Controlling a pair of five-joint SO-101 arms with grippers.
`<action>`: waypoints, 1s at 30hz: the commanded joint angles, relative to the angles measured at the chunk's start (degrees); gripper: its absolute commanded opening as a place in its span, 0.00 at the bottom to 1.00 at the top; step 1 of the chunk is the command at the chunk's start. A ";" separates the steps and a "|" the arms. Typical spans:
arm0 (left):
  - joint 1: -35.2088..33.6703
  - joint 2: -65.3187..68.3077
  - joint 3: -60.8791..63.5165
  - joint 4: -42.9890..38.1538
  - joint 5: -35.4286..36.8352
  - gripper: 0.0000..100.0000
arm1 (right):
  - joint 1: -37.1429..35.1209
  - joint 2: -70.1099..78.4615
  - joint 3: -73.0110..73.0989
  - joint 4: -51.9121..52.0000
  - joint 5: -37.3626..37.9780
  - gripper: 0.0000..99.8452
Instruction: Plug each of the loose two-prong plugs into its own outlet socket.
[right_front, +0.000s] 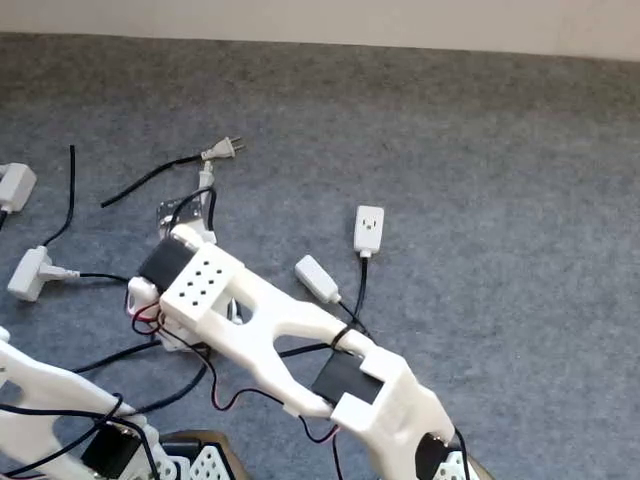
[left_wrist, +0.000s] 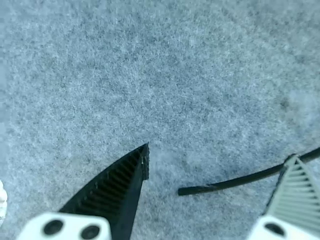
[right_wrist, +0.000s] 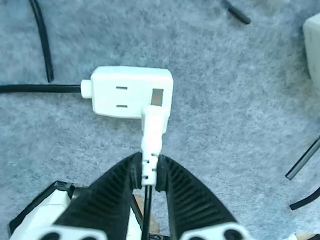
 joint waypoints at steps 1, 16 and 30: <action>-0.40 -0.75 -2.24 -0.88 -0.18 0.39 | -1.63 -0.40 -0.75 2.24 -0.53 0.00; 0.75 -0.66 -2.07 -0.79 -0.35 0.39 | 17.54 -3.03 1.10 2.59 34.90 0.00; 8.84 -2.07 -4.70 20.40 -20.04 0.39 | 5.85 -37.49 30.81 -17.45 45.63 0.00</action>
